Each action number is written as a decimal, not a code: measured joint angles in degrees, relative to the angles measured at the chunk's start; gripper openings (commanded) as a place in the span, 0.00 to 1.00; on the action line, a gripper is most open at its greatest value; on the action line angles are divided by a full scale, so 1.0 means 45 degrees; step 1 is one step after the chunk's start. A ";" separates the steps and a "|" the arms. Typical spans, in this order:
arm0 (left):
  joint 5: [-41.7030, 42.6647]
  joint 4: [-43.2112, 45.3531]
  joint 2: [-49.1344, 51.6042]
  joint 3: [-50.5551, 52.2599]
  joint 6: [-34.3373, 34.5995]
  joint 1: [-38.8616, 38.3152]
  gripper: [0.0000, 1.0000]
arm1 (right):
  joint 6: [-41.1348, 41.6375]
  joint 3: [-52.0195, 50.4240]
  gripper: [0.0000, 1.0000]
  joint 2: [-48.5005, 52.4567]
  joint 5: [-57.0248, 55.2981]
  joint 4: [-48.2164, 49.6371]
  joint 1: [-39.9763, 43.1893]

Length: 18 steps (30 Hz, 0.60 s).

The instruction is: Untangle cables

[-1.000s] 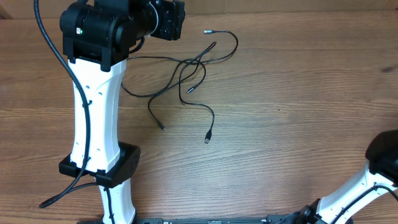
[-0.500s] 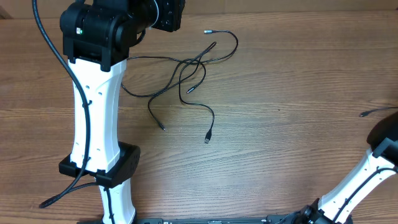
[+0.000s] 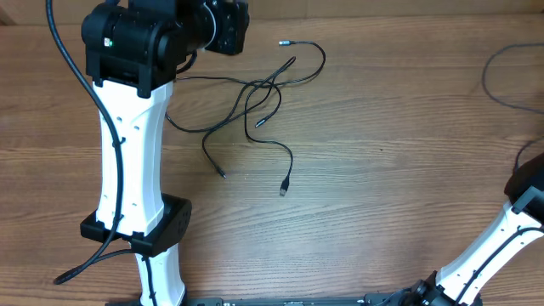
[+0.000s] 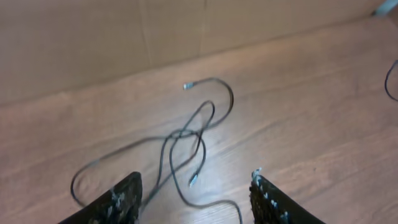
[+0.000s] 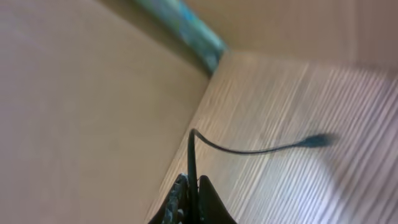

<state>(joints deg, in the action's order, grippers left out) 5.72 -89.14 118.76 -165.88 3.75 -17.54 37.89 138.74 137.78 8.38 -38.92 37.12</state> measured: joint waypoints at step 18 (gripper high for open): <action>0.0005 -0.1064 0.0000 0.0000 -0.0267 0.0000 0.52 | 0.4240 -0.1792 0.04 0.1758 0.1943 0.6980 0.0889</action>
<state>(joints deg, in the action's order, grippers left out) 5.74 -93.93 118.76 -165.88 2.55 -17.54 56.97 130.67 145.69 17.12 -7.51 41.12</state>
